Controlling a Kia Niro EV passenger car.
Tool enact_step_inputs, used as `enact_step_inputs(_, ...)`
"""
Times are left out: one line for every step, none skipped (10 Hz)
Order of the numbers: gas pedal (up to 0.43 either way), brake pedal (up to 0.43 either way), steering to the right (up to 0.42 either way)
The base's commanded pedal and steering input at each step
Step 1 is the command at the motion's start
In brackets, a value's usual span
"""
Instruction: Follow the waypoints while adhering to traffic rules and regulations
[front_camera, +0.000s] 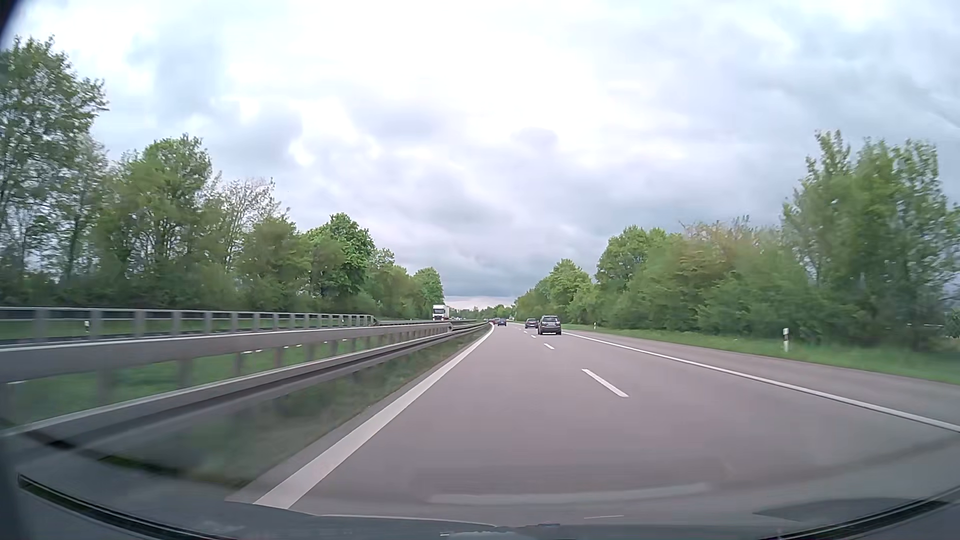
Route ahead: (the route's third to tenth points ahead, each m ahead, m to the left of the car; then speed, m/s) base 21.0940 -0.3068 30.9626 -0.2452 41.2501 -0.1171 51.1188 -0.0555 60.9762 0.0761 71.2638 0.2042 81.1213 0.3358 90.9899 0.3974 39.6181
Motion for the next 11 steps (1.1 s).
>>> enact_step_inputs(0.661, 0.006, -0.004)
enact_step_inputs(0.661, 0.012, -0.003)
enact_step_inputs(0.661, 0.012, -0.003)
enact_step_inputs(0.661, 0.006, -0.003)
enact_step_inputs(0.661, 0.006, -0.003)
enact_step_inputs(0.661, 0.012, -0.003)
enact_step_inputs(0.650, 0.012, -0.003)
enact_step_inputs(0.650, 0.012, -0.003)
enact_step_inputs(0.650, 0.012, -0.003)
enact_step_inputs(0.650, 0.012, -0.003)
enact_step_inputs(0.650, 0.012, -0.003)
